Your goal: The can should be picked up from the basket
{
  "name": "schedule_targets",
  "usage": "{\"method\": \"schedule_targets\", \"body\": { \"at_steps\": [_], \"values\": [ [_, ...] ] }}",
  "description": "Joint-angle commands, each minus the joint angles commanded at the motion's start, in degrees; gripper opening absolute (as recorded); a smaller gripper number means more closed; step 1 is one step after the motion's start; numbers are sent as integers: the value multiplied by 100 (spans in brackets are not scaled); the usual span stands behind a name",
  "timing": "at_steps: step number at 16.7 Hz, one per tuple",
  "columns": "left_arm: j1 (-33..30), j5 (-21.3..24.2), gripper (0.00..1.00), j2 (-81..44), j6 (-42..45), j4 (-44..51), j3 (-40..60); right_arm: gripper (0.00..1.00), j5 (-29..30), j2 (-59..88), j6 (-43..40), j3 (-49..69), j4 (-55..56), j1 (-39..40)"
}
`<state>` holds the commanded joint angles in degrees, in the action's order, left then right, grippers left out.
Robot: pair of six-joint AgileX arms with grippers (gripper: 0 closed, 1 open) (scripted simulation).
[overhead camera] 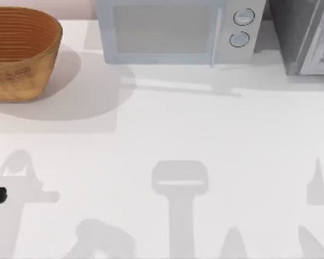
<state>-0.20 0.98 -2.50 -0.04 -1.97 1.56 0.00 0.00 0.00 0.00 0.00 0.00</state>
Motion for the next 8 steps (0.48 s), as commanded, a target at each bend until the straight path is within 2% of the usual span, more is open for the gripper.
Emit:
{"method": "schedule_targets", "body": {
  "at_steps": [8],
  "values": [
    [-225,1141,0,-2285,-49,-1674,1285,100,0,0,0,0,0,0]
  ]
}}
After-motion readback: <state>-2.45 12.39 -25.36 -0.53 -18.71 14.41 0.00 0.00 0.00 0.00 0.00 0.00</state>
